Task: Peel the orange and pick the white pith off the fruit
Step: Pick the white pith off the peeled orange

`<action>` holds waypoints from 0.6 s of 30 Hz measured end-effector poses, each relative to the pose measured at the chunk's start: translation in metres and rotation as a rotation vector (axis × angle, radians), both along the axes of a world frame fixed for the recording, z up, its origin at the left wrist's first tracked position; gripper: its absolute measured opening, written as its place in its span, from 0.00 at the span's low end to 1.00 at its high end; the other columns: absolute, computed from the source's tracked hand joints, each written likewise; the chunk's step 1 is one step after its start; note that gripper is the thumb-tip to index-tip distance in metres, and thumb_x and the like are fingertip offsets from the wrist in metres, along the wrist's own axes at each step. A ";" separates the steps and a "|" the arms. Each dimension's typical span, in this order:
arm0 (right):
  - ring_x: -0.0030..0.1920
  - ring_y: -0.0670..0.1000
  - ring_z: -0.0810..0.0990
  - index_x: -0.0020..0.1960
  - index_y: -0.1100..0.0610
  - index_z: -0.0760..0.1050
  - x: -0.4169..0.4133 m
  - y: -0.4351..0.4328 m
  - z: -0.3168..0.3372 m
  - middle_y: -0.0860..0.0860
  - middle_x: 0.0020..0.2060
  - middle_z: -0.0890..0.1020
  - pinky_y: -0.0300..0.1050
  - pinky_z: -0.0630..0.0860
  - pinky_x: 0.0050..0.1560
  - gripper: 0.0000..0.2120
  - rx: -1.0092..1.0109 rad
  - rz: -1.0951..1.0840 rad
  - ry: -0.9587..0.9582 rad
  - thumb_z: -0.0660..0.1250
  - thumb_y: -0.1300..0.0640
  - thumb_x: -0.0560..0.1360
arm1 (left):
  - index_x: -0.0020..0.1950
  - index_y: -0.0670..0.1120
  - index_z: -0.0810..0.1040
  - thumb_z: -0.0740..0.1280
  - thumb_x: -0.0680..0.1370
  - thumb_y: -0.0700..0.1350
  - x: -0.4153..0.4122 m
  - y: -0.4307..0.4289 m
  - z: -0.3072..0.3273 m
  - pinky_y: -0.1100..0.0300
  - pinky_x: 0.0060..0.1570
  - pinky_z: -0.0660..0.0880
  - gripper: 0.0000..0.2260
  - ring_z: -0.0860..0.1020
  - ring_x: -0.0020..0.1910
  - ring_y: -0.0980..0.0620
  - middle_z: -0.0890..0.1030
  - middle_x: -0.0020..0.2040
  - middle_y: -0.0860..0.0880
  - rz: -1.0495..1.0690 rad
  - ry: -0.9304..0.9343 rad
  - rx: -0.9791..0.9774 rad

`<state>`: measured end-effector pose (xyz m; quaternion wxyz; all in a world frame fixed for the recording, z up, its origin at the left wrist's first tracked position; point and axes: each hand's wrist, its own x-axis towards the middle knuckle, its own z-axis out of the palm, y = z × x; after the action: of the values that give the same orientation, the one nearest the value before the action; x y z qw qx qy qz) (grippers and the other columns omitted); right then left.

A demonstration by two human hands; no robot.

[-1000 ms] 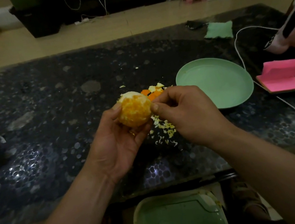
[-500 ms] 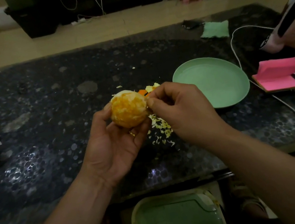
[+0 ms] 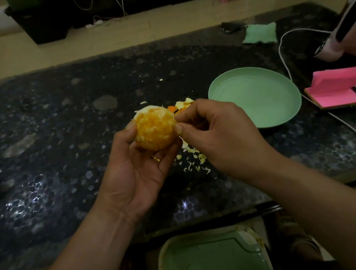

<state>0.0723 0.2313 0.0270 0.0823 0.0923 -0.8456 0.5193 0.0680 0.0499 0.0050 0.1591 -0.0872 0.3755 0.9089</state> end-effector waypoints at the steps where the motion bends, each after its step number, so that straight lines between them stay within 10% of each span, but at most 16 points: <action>1: 0.44 0.40 0.84 0.55 0.53 0.85 0.000 0.000 -0.001 0.42 0.43 0.85 0.30 0.77 0.45 0.05 -0.001 -0.003 0.005 0.74 0.56 0.79 | 0.74 0.40 0.76 0.65 0.82 0.55 0.001 0.001 0.001 0.55 0.57 0.83 0.25 0.75 0.68 0.44 0.74 0.76 0.37 0.002 -0.001 -0.001; 18: 0.44 0.40 0.84 0.54 0.50 0.84 0.003 0.003 0.002 0.40 0.41 0.85 0.33 0.80 0.45 0.05 0.003 0.011 0.042 0.76 0.54 0.78 | 0.77 0.40 0.73 0.65 0.84 0.55 0.000 0.001 0.001 0.54 0.65 0.80 0.27 0.76 0.74 0.43 0.76 0.75 0.38 -0.034 -0.014 0.064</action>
<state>0.0752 0.2345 0.0290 0.0972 0.1081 -0.8439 0.5165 0.0682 0.0510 0.0056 0.1801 -0.0821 0.3463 0.9170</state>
